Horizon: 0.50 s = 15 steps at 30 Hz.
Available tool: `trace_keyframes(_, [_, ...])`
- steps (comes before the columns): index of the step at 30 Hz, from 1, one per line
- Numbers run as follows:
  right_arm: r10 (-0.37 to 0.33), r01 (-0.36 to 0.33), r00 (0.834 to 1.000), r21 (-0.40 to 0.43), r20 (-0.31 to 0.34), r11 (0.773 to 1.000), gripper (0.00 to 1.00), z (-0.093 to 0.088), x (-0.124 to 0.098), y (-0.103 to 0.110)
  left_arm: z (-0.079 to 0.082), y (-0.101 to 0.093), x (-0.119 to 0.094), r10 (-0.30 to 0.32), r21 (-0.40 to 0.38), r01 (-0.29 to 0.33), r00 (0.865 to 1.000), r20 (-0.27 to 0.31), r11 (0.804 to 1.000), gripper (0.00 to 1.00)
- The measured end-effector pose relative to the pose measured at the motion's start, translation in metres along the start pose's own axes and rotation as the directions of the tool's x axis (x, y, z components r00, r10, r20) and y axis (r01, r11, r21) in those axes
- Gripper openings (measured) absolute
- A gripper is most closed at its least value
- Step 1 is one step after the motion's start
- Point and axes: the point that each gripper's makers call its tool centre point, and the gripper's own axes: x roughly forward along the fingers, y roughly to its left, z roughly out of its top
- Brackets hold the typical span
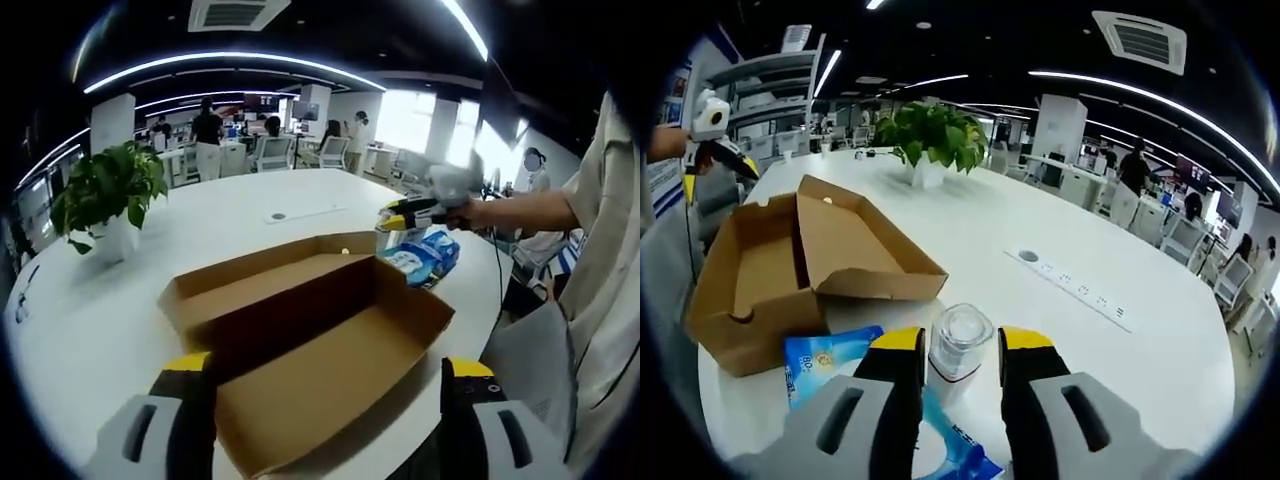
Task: Operate the shoe box by opening the lid, removing the specified soft item, and placing it in the target area until the item is outside and the box remains undamaged.
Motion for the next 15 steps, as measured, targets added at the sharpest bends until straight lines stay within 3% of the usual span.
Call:
trace_keyframes(5, [-0.001, 0.001, 1.0, -0.002, 0.001, 1.0, 0.29, 0.003, -0.003, 0.001, -0.002, 0.004, -0.001, 0.019, -0.002, -0.019, 1.0, -0.007, 1.0, 0.93])
trace_keyframes(15, [0.003, -0.003, 1.0, 0.01, 0.022, 1.0, 0.32, 0.027, -0.017, 0.006, -0.009, 0.021, -0.007, 0.103, -0.011, -0.103, 0.995, -0.013, 0.995, 0.76])
